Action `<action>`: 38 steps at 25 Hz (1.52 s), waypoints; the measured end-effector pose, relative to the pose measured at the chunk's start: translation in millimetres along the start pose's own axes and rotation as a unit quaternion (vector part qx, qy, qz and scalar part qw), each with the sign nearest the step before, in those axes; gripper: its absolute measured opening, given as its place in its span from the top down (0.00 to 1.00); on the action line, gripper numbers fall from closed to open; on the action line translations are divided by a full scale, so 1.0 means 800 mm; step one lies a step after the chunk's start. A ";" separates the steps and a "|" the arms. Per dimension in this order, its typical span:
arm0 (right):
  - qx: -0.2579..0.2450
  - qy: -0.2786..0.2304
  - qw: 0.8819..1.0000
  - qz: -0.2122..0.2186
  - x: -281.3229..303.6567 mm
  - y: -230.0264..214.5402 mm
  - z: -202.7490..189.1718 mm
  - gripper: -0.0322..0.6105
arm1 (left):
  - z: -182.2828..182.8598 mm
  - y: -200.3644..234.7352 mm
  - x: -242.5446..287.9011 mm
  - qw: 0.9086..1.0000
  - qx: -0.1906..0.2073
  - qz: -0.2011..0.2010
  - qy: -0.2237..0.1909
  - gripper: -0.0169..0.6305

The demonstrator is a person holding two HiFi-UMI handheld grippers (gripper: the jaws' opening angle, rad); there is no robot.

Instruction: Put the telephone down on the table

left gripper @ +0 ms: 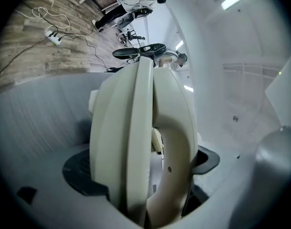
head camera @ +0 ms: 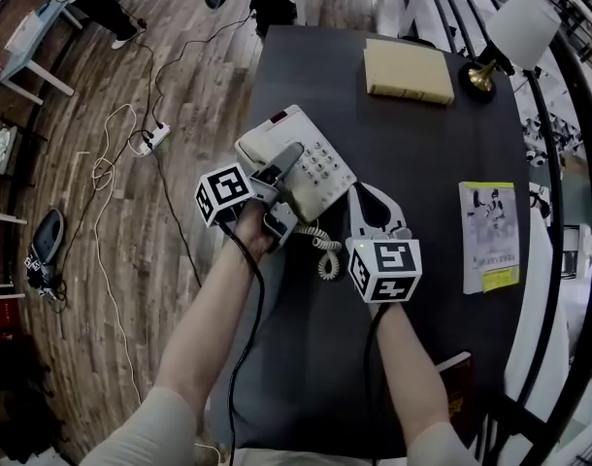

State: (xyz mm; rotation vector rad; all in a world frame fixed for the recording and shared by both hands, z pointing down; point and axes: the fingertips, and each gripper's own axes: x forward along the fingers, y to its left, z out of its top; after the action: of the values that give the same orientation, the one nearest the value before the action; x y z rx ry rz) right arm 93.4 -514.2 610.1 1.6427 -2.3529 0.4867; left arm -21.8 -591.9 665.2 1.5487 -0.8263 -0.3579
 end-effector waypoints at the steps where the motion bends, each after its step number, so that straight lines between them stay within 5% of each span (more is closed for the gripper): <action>1: -0.001 0.002 1.000 0.001 -0.002 0.001 -0.001 0.95 | 0.000 0.000 0.001 1.000 0.000 0.018 0.004 0.24; 11: -0.017 0.010 1.000 0.004 -0.027 0.000 -0.005 0.95 | -0.016 0.012 -0.003 0.984 0.001 0.159 0.083 0.17; 19: -0.022 0.021 0.999 0.015 -0.046 0.003 -0.013 0.95 | -0.025 0.046 -0.037 0.978 0.004 0.186 0.091 0.17; 28: -0.025 0.024 0.999 0.024 -0.064 0.022 0.004 0.95 | -0.014 0.015 -0.076 0.977 0.023 0.202 0.067 0.17; 34: -0.040 0.001 0.999 0.021 -0.095 0.038 0.049 0.95 | -0.006 -0.054 -0.118 0.980 0.068 0.186 0.011 0.17; 38: -0.048 -0.022 0.998 0.017 -0.130 0.052 0.089 0.95 | -0.005 -0.127 -0.153 0.976 0.148 0.162 -0.022 0.17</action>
State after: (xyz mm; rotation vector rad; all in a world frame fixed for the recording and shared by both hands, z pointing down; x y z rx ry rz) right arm 90.1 -439.2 500.6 1.5896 -2.3984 0.3410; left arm -74.2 -510.2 539.1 1.6471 -1.1872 -0.0299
